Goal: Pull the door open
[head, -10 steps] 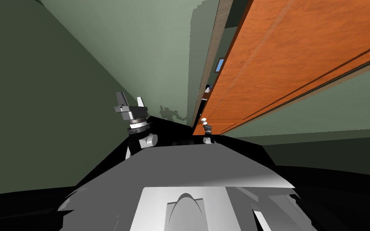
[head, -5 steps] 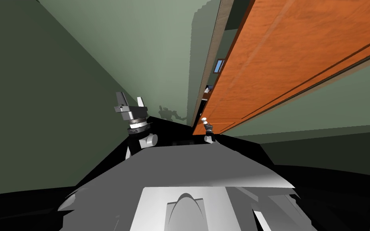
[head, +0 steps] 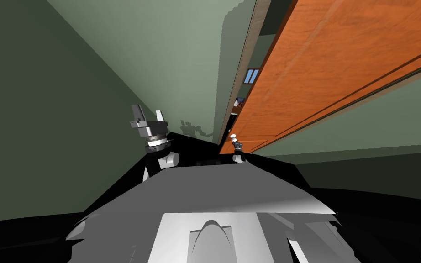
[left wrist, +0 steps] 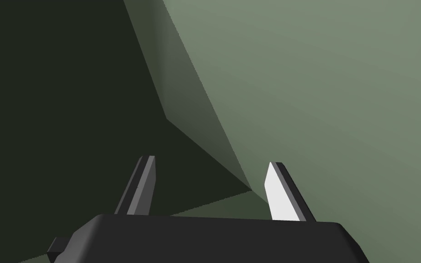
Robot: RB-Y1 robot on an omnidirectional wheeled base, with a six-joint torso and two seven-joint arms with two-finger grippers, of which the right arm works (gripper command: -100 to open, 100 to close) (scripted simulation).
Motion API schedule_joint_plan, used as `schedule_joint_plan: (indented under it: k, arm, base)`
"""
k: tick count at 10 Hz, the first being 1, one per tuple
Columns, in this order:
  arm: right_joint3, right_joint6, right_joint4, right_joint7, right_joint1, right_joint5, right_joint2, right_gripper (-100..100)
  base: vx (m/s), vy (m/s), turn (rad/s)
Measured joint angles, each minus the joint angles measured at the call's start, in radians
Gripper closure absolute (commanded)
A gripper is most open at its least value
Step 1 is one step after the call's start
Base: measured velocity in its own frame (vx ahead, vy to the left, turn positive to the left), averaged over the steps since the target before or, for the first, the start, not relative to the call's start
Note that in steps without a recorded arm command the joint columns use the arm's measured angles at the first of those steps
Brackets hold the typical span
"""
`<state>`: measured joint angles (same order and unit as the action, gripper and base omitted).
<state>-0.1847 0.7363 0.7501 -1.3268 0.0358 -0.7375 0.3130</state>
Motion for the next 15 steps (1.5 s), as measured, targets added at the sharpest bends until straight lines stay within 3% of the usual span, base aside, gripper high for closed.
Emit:
schedule_joint_plan:
  k: [4,5,7,8,9,11,12,15]
  arm:
    - [0.001,-0.001,-0.001,0.0,0.0,0.0,0.001,100]
    - [0.001,-0.001,-0.001,0.0,0.0,0.0,0.001,-100]
    - [-0.021,0.014,0.02,-0.016,-0.016,0.008,0.016,-100]
    - [-0.034,0.028,0.001,-0.03,-0.007,0.014,0.017,-100]
    - [-0.043,0.022,0.034,-0.033,-0.027,0.015,0.026,-100]
    - [-0.07,0.037,0.035,-0.046,-0.036,0.027,0.022,-100]
    - [-0.073,0.026,0.076,-0.037,-0.059,0.025,0.024,-100]
    - [-0.096,0.058,0.036,-0.062,-0.034,0.037,0.024,-100]
  base:
    - [0.0,0.0,0.0]
    - [-0.112,-0.055,0.103]
    - [-0.176,-0.066,0.06]
    - [-0.182,-0.061,0.081]
    - [-0.151,-0.088,0.067]
    - [-0.109,-0.056,0.068]
    - [-0.057,-0.021,-0.015]
    - [-0.064,-0.037,0.039]
